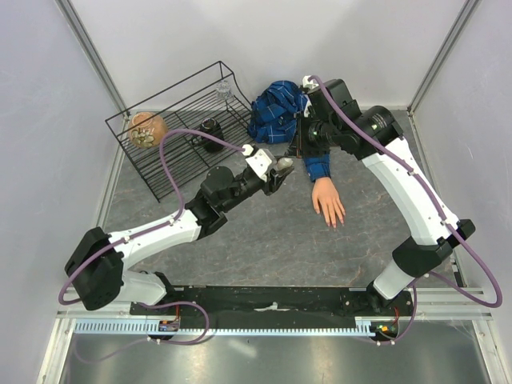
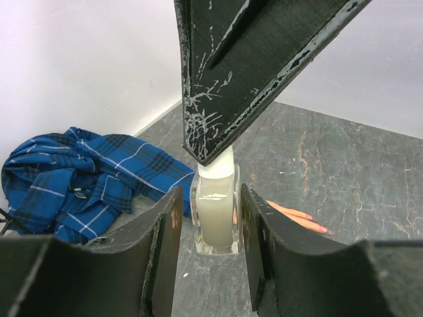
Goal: Paint the nails
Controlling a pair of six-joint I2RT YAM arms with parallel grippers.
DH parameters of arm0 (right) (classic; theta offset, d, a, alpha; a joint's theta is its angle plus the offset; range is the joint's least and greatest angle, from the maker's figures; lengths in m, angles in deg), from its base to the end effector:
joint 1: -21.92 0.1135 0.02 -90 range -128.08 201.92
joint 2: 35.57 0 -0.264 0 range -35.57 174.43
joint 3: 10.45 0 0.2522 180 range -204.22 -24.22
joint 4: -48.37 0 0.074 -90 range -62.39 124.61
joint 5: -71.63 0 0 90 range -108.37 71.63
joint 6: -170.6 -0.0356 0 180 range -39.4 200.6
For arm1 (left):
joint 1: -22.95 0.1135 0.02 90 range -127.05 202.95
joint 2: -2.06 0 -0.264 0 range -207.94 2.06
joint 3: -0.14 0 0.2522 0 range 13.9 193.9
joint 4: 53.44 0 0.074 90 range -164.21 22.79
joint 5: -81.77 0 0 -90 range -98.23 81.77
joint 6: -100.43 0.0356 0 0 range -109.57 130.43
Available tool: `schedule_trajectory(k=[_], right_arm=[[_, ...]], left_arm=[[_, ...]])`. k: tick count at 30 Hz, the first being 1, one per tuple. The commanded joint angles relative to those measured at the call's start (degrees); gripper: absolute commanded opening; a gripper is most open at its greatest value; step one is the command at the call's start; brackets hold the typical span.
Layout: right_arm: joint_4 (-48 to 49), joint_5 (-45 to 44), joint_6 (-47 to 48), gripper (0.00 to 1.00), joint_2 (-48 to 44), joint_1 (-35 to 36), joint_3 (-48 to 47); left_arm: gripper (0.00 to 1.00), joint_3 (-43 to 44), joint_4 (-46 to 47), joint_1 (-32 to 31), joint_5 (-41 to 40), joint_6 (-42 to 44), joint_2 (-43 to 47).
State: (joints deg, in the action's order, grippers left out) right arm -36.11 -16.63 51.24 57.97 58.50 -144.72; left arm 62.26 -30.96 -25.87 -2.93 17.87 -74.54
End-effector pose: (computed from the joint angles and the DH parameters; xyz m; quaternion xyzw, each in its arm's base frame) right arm 0.2455 0.1836 0.4658 -0.0639 0.9173 0.2254 0.3219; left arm 0.2026 -0.2365 0.3225 0.3398 0.5615 -0.2947 0.6946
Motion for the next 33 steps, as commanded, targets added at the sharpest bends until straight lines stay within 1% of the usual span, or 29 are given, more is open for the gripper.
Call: schedule_trajectory(k=[1, 3, 7, 12, 14, 15, 16, 17, 18, 19, 20, 22, 23, 26, 28, 31, 33], right_arm=[[-1.0, -0.24, 0.45, 0.0, -0.46, -0.02, -3.24], [-1.26, -0.33, 0.62, 0.0, -0.2, 0.07, -3.33], [-1.79, -1.12, 0.8, 0.0, -0.02, 0.42, -3.68], [-2.14, -1.47, 1.06, 0.0, 0.15, 0.86, -3.24], [-2.23, -1.47, 1.33, 0.0, 0.15, 1.04, -3.15], [-2.41, -1.47, 1.59, 0.0, 0.15, 1.04, -3.24], [-2.32, -2.69, 1.85, 0.01, 0.15, 1.21, -3.15], [-2.49, -2.88, 2.29, 0.15, 0.24, 1.13, -3.24], [-2.67, -3.4, 3.43, 0.24, 0.33, 1.21, -3.42], [-3.02, -3.84, 3.78, 0.32, 0.33, 1.22, -3.5], [-3.11, -4.2, 4.31, 0.46, 0.16, 1.22, -3.51], [-3.11, -4.72, 6.07, 0.57, -0.2, 1.22, -3.85], [-3.02, -4.73, 6.68, 0.65, -0.72, 1.22, -4.12], [-2.76, -4.55, 7.92, 0.74, -1.6, 1.22, -5.26], [-1.36, -2.72, 8.18, 0.75, -2.13, 1.22, -5.79], [2.58, 1.23, 8.01, 0.72, -3.79, 1.22, -5.01], [6.27, 2.3, 7.48, 0.66, -4.67, 1.22, -2.73]], left_arm=[[0.45, 2.62, 2.78, 0.39, 1.64, -1.9, -0.83], [0.43, 2.62, 2.69, 0.39, 1.64, -1.73, -0.92], [0.36, 2.79, 2.33, 0.57, 1.73, -1.82, -1.27], [0.32, 3.41, 2.33, 0.83, 2.17, -2.34, -1.45], [0.19, 3.76, 2.07, 1.0, 3.13, -2.78, -1.36], [0.09, 3.85, 1.37, 1.35, 3.57, -3.48, -1.19], [0.02, 4.11, 0.67, 1.53, 4.19, -4.1, -1.27], [0.02, 5.16, -0.47, 1.79, 4.37, -5.32, -1.1], [0.02, 5.95, -2.04, 2.67, 5.24, -6.72, -1.01], [0.02, 7.0, -6.5, 3.02, 6.46, -10.39, -1.01], [0.02, 8.67, -8.46, 3.29, 6.91, -11.82, -0.92], [0.02, 9.21, -12.06, 3.38, 8.75, -14.63, 0.21], [0.02, 8.17, -12.17, 3.38, 8.76, -15.78, 1.0], [0.02, 5.7, -11.9, 3.47, 9.02, -20.18, 3.64], [0.02, 5.08, -11.82, 3.47, 8.68, -22.89, 4.7], [0.02, 4.55, -11.46, 3.64, 7.97, -26.41, 5.76], [0.02, 5.43, -12.6, 3.73, 7.27, -28.61, 5.58]])
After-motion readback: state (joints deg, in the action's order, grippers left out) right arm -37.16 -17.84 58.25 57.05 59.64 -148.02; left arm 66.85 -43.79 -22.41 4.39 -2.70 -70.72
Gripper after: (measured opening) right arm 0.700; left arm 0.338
